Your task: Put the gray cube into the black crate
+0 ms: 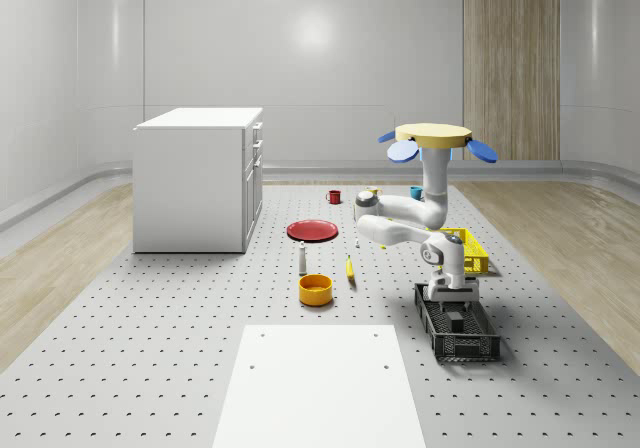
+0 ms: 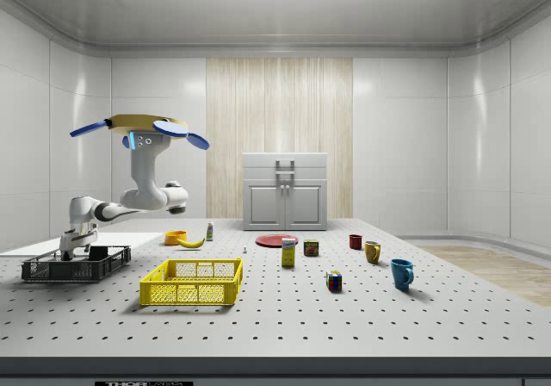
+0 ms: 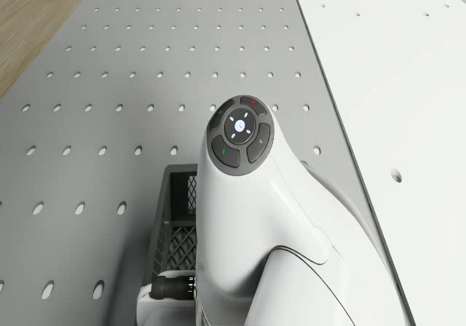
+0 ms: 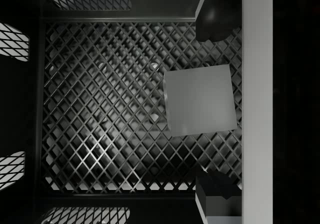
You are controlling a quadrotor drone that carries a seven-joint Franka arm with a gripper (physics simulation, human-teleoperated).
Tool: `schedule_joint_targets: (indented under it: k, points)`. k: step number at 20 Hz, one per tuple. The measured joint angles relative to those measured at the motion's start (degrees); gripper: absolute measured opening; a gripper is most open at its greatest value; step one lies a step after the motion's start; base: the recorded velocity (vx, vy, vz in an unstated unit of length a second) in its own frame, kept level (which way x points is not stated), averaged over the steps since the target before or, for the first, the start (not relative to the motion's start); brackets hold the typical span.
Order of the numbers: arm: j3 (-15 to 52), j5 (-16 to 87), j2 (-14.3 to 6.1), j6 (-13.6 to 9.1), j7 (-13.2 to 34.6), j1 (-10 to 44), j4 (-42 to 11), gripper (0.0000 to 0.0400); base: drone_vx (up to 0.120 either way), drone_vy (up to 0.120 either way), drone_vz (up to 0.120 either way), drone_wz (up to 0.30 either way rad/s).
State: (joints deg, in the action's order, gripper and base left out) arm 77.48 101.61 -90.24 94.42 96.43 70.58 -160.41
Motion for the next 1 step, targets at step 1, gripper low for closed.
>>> schedule_joint_targets:
  k: [1]
  points:
    - [0.0,0.0,0.0,0.0,0.0,0.0,0.0,0.0390,0.000,0.000,0.000,0.000]
